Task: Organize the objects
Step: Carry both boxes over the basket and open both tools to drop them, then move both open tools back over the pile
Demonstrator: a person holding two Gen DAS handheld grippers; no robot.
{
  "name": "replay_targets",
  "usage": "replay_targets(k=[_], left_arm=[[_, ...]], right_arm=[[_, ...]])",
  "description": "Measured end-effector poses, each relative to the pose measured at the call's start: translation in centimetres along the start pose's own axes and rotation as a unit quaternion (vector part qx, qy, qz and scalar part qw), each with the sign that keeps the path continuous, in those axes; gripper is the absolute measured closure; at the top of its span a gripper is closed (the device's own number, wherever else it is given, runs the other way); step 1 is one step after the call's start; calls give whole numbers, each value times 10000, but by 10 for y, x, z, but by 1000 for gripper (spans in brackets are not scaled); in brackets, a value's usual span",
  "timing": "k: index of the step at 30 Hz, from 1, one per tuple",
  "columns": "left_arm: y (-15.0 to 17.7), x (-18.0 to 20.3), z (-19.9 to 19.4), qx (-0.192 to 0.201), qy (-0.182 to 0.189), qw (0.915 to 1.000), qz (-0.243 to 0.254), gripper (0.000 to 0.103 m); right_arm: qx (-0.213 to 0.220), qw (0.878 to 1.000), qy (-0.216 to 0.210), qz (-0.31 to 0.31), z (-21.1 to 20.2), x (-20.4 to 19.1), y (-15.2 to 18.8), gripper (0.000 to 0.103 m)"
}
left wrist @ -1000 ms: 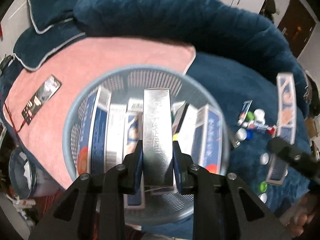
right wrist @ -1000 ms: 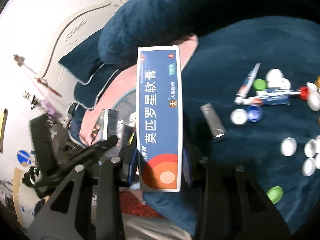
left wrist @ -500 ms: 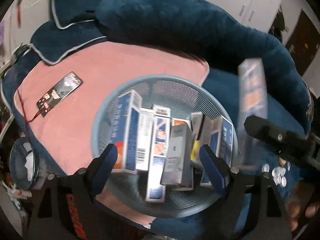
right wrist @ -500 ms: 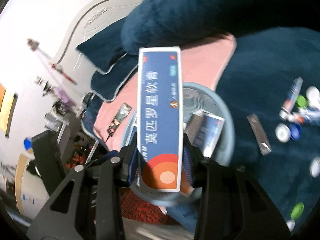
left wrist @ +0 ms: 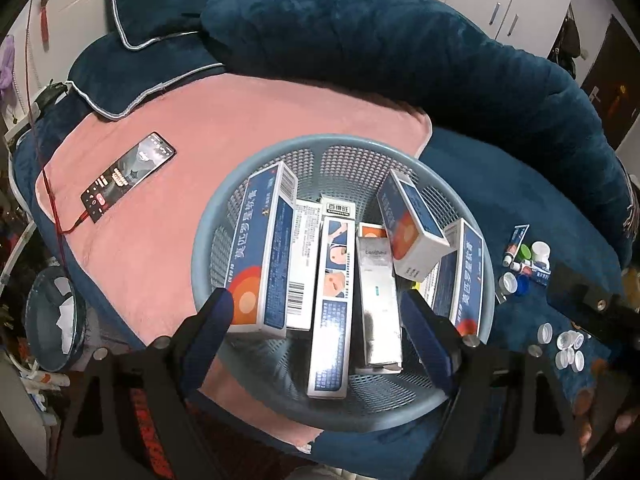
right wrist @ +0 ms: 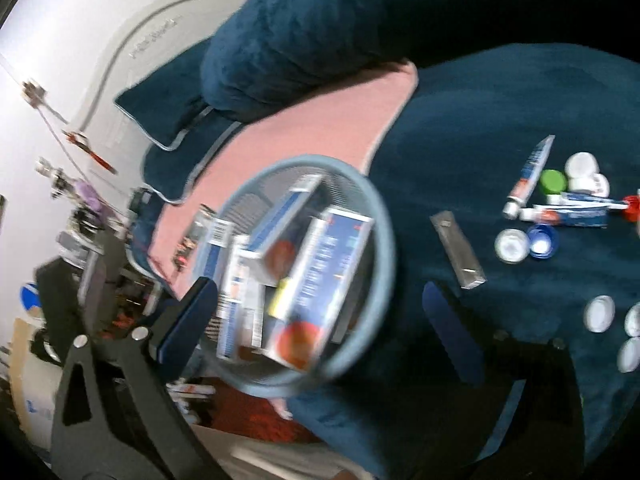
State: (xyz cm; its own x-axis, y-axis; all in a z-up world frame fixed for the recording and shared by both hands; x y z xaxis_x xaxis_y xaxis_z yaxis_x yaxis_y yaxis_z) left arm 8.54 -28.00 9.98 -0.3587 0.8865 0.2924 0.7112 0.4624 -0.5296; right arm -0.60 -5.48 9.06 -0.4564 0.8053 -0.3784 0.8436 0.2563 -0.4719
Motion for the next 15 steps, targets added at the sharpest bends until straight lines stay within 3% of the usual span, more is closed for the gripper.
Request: replay_targets(k=[15], left_arm=[[-1, 60, 4, -21, 224, 9980, 584, 16]], right_arm=[[106, 9983, 560, 77, -15, 50, 10, 0]])
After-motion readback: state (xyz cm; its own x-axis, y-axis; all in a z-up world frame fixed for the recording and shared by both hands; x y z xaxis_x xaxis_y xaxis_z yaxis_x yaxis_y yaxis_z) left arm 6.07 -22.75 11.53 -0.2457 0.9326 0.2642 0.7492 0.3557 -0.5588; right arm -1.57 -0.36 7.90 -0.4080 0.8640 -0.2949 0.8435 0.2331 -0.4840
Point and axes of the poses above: each gripper's, at about its wrist camera, not at the fingertips, and z roughly the way its jaws point, x to its right, y to its underside, the point moved 1 cm from there along z, roughly the way its jaws point, and after that the axes turned 10 degrees about y, right-handed, at the moved point
